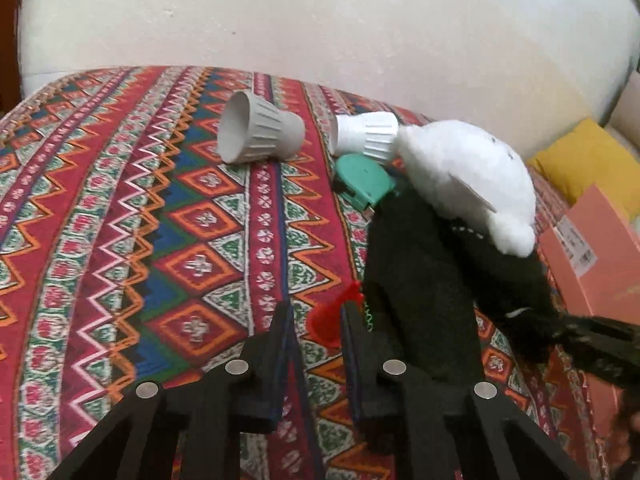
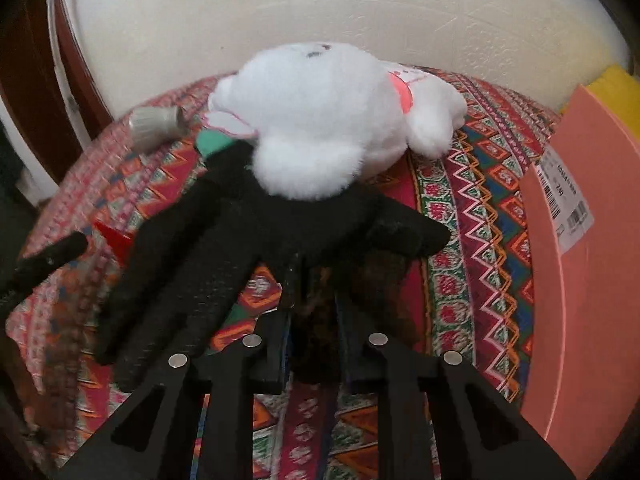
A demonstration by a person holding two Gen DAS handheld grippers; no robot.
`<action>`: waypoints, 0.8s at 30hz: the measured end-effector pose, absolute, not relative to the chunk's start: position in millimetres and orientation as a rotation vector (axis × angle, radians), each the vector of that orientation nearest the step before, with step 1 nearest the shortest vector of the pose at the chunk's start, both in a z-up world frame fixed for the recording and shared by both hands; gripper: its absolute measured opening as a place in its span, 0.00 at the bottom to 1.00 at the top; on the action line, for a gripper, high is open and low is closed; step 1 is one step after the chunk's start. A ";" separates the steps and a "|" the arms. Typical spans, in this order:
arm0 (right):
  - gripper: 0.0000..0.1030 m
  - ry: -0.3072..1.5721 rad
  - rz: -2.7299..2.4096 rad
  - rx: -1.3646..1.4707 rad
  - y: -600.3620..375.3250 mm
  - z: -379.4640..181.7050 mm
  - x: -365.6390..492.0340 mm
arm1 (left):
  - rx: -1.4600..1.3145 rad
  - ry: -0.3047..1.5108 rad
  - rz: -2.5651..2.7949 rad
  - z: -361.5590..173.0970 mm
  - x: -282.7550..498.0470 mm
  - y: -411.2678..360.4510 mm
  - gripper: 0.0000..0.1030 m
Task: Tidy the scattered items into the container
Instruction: 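Grasp the black glove with the right tool while the left tool grasps the red piece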
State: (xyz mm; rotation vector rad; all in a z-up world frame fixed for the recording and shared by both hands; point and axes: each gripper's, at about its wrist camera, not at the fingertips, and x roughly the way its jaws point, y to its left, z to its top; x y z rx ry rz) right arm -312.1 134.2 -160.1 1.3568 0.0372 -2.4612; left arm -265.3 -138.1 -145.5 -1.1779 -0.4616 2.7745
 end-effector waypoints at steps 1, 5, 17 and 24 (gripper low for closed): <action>0.15 0.010 -2.450 1.348 135.1 -155.1 -309.6 | -1.182 -0.449 2.776 -146.5 -266.9 -137.7 0.18; 0.14 -0.036 -2.449 1.206 134.8 -107.9 -281.7 | -1.204 -0.422 2.767 -154.1 -272.4 -133.2 0.66; 0.14 -0.108 -2.380 1.168 144.2 -90.8 -274.7 | -1.315 -0.263 2.846 -182.4 -326.1 -126.0 0.15; 0.14 -0.148 -2.396 1.139 150.0 -85.3 -275.6 | -1.245 -0.509 2.823 -173.4 -273.7 -154.7 0.14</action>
